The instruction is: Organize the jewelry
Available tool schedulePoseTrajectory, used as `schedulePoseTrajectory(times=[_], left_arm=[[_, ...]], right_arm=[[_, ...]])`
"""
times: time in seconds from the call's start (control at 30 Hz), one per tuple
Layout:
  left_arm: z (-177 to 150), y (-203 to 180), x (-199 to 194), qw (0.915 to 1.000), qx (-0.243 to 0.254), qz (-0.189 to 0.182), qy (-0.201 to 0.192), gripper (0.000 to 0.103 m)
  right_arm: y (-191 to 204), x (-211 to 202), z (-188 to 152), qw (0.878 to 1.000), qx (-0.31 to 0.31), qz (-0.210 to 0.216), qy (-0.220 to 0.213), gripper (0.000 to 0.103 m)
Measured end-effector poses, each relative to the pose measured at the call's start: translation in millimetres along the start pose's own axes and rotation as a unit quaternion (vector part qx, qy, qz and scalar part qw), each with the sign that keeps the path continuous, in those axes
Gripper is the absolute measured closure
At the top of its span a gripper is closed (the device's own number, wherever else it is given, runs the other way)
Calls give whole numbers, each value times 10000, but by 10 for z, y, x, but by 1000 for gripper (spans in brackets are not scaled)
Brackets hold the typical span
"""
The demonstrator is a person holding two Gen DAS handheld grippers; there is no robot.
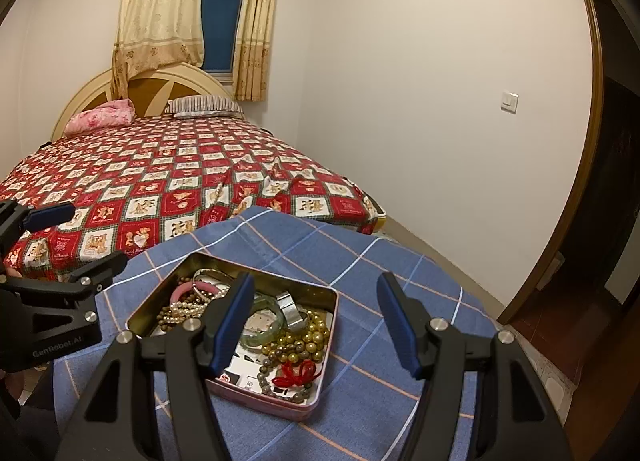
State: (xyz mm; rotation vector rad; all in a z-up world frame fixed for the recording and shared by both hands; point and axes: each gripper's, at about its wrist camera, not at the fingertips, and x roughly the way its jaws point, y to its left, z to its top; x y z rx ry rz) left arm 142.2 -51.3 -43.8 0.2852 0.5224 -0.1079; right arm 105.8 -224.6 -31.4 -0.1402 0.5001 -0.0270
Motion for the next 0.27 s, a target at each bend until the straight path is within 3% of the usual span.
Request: schedulePoseTrajectory(times=[0.27], left_arm=[[-26, -11, -14, 10000, 20, 39, -66, 24]], right_arm=[[-3, 1, -2, 10000, 7, -1, 10, 34]])
